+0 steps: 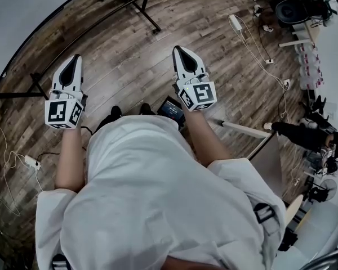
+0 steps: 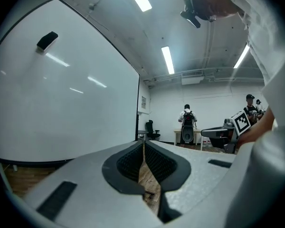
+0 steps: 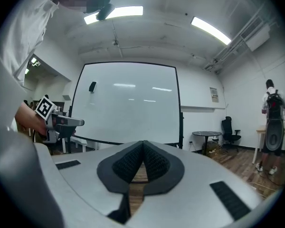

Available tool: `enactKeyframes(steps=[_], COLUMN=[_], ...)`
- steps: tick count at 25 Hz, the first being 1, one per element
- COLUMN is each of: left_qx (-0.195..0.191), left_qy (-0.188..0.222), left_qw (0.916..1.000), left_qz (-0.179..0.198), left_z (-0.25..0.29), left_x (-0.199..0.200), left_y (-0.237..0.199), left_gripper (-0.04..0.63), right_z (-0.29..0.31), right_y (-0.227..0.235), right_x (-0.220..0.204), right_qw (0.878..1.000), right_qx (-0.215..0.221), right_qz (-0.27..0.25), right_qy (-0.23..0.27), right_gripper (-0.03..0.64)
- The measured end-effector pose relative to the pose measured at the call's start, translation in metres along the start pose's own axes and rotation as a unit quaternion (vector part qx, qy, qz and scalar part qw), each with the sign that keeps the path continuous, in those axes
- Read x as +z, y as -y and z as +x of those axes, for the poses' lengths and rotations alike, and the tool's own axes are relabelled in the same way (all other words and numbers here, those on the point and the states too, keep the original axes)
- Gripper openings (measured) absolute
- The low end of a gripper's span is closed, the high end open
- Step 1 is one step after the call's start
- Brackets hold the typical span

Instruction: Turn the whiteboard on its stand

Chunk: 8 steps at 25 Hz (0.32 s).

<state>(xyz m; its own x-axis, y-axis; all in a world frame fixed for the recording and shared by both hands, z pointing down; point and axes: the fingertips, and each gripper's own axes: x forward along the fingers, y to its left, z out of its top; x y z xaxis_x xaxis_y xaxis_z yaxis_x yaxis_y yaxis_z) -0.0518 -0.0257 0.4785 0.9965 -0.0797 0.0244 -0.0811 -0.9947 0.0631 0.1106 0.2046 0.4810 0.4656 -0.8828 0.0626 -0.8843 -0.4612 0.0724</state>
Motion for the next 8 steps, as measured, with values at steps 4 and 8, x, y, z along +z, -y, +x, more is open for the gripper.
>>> enactKeyframes(steps=[4, 8], left_qx=[-0.012, -0.02], left_qy=[0.0, 0.008], left_qw=[0.9999, 0.9998], left_qz=[-0.003, 0.002], left_z=[-0.008, -0.021], left_x=[-0.002, -0.001], left_y=[-0.001, 0.002], left_gripper=[0.006, 0.006], right_z=[-0.008, -0.021], right_y=[-0.012, -0.022], right_x=[-0.004, -0.005], right_qw=[1.0, 1.0], right_qx=[-0.003, -0.009], right_qz=[0.0, -0.004], right_qy=[-0.001, 0.003], right_gripper=[-0.003, -0.003])
